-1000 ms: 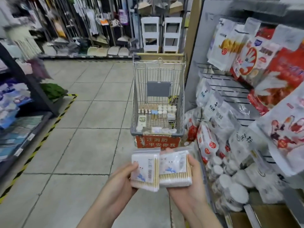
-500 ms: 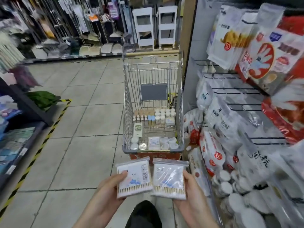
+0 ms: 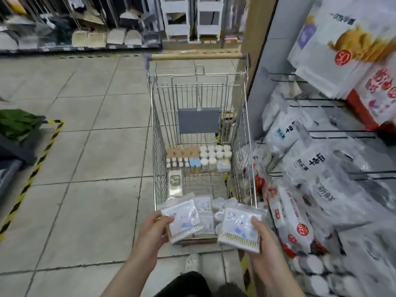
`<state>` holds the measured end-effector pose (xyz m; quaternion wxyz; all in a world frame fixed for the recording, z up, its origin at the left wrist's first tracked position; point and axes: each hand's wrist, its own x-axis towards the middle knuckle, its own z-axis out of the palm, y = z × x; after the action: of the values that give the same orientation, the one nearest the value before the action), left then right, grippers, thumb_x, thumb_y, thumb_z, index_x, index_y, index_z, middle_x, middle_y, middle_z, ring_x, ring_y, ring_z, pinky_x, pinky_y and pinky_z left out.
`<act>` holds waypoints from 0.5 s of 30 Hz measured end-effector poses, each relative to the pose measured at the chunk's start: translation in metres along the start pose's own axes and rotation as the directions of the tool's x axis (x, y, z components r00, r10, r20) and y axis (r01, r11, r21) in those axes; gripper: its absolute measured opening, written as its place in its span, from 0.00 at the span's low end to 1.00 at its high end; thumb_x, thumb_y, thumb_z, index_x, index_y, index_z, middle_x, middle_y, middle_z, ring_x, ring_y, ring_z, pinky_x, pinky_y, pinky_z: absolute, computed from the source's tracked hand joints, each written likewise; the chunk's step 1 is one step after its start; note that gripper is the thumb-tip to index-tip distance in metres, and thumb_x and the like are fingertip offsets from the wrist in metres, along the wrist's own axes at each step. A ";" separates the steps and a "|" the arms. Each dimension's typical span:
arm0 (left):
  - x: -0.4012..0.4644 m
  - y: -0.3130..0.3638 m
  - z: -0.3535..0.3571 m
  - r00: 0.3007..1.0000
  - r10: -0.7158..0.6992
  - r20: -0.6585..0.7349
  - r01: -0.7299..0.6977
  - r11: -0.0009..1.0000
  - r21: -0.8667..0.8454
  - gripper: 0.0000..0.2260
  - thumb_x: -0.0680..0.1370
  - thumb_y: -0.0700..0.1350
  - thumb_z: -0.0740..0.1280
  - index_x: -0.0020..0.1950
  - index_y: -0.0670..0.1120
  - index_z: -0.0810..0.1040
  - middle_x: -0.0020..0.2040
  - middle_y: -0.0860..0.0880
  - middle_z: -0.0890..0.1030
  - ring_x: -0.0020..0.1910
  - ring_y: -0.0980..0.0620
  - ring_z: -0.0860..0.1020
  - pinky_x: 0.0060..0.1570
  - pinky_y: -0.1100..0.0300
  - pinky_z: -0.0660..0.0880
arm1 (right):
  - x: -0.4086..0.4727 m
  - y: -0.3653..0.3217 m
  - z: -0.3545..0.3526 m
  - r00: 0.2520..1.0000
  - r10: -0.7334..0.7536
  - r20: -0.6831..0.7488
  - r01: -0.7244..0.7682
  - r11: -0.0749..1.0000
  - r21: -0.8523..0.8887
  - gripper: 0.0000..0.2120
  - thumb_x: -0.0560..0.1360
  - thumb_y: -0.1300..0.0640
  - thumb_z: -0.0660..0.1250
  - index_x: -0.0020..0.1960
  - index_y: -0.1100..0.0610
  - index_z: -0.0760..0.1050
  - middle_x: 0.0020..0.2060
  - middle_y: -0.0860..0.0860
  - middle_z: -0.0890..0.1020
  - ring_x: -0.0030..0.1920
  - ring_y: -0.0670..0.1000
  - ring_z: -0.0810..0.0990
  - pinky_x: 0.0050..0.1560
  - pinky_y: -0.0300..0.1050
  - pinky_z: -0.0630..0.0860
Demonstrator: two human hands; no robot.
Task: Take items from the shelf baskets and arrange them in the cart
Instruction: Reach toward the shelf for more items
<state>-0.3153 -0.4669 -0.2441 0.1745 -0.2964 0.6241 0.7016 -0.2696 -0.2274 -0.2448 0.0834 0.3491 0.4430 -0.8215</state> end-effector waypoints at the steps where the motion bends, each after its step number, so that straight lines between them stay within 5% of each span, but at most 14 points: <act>1: 0.016 0.000 0.001 1.000 -0.010 -0.018 0.011 1.000 0.025 0.06 0.75 0.35 0.66 0.51 0.39 0.76 0.45 0.39 0.83 0.42 0.42 0.82 0.41 0.49 0.79 | 0.014 -0.002 0.003 0.999 -0.004 -0.040 0.004 1.000 -0.013 0.11 0.76 0.58 0.64 0.57 0.60 0.75 0.46 0.59 0.84 0.40 0.55 0.84 0.32 0.46 0.80; 4: 0.058 -0.008 0.008 0.996 -0.074 -0.045 0.078 0.992 0.094 0.04 0.75 0.34 0.66 0.49 0.40 0.76 0.49 0.37 0.81 0.48 0.36 0.81 0.48 0.42 0.78 | 0.054 -0.004 0.006 0.986 -0.012 -0.166 0.000 0.997 -0.072 0.05 0.77 0.60 0.64 0.52 0.59 0.75 0.45 0.58 0.84 0.41 0.55 0.83 0.36 0.50 0.80; 8: 0.104 -0.028 0.020 0.990 -0.120 -0.079 0.133 0.975 0.179 0.06 0.74 0.33 0.68 0.48 0.42 0.77 0.50 0.37 0.80 0.48 0.40 0.79 0.48 0.49 0.76 | 0.102 -0.002 0.007 0.962 0.013 -0.274 -0.090 0.958 -0.271 0.05 0.76 0.60 0.67 0.51 0.56 0.74 0.40 0.53 0.83 0.41 0.56 0.82 0.39 0.59 0.80; 11: 0.135 -0.046 0.027 0.980 -0.181 -0.077 0.195 0.953 0.233 0.12 0.74 0.33 0.69 0.57 0.37 0.76 0.54 0.37 0.80 0.53 0.39 0.79 0.57 0.43 0.75 | 0.144 0.003 0.015 0.953 -0.005 -0.304 -0.115 0.920 -0.376 0.05 0.76 0.62 0.67 0.51 0.59 0.75 0.33 0.51 0.82 0.34 0.49 0.81 0.29 0.44 0.79; 15: 0.165 -0.073 0.040 0.968 -0.233 -0.092 0.250 0.918 0.307 0.15 0.74 0.35 0.70 0.61 0.37 0.76 0.54 0.41 0.80 0.53 0.43 0.78 0.57 0.51 0.74 | 0.205 0.017 0.025 0.961 -0.033 -0.275 -0.108 0.869 -0.483 0.07 0.77 0.65 0.65 0.53 0.57 0.73 0.45 0.57 0.81 0.42 0.54 0.80 0.35 0.43 0.75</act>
<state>-0.4040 -0.4369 -0.4029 0.2881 -0.3582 0.6916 0.5572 -0.4265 -0.2221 -0.3797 0.1238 0.4351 0.6382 -0.6229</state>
